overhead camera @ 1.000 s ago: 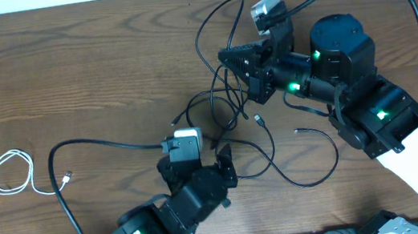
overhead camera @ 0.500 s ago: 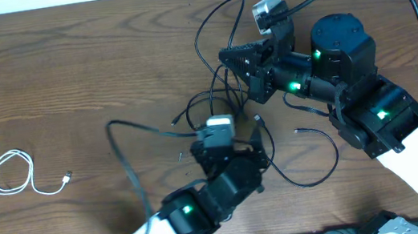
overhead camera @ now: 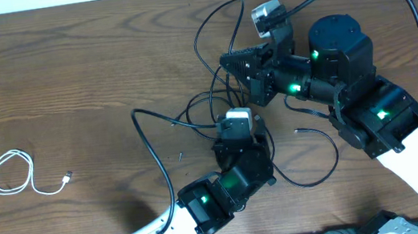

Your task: Untangle cables

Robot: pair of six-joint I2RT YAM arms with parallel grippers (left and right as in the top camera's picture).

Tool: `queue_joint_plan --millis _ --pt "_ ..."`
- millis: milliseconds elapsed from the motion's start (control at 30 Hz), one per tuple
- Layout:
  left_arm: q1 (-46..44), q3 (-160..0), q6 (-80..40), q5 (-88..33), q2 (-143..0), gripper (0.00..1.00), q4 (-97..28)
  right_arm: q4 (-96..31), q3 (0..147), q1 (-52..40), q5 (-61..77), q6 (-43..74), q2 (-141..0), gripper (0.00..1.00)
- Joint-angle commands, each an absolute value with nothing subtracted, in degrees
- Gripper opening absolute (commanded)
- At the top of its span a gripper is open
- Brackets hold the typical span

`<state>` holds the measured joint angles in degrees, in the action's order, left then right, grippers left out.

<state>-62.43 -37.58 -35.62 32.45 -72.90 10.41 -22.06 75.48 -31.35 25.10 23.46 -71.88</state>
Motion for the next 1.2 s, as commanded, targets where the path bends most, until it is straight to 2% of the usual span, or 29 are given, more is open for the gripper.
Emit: queue_joint_plan --millis 0,33,67,133,433,500,667,833,900,1033,1167 --pt "-62.6 -37.5 -33.4 33.2 -73.2 0.21 10.4 -22.6 76.0 -31.0 25.6 23.5 -71.5 0.01" --pt "-62.6 -37.5 -32.2 33.6 -73.0 0.19 10.4 -22.9 76.0 -31.0 25.6 23.0 -71.5 0.01" --pt "-62.6 -37.5 -30.8 34.0 -72.8 0.1 10.3 -23.0 76.0 -31.0 25.6 22.5 -71.5 0.01" --pt "-62.6 -37.5 -28.0 34.1 -71.6 0.07 10.4 -23.6 76.0 -31.0 25.5 21.5 -71.5 0.01" --pt "-62.4 -37.5 -26.2 34.1 -59.3 0.08 9.7 -25.8 76.0 -31.0 21.1 21.5 -71.5 0.02" --pt "-62.4 -37.5 -25.7 34.1 -56.5 0.08 9.3 -26.5 76.0 -31.0 20.1 21.5 -71.5 0.1" --pt "-62.4 -37.5 -25.5 34.1 -49.3 0.08 9.1 -31.7 76.0 -31.0 11.8 21.6 -71.5 0.53" --pt "-62.4 -37.5 -25.5 39.2 -43.5 0.08 9.1 -39.0 76.0 -31.0 6.1 21.6 -71.5 0.83" --pt "-62.4 -37.5 -25.5 43.2 -41.9 0.08 9.1 -41.5 76.0 -31.0 4.8 21.6 -71.5 0.99" --pt "-62.4 -37.5 -25.5 49.5 -40.1 0.08 9.2 -46.8 76.0 -31.1 3.3 22.4 -72.1 0.99" --pt "-62.4 -37.5 -25.5 53.6 -39.9 0.08 10.4 -53.2 75.9 -31.4 3.9 28.0 -73.8 0.99"
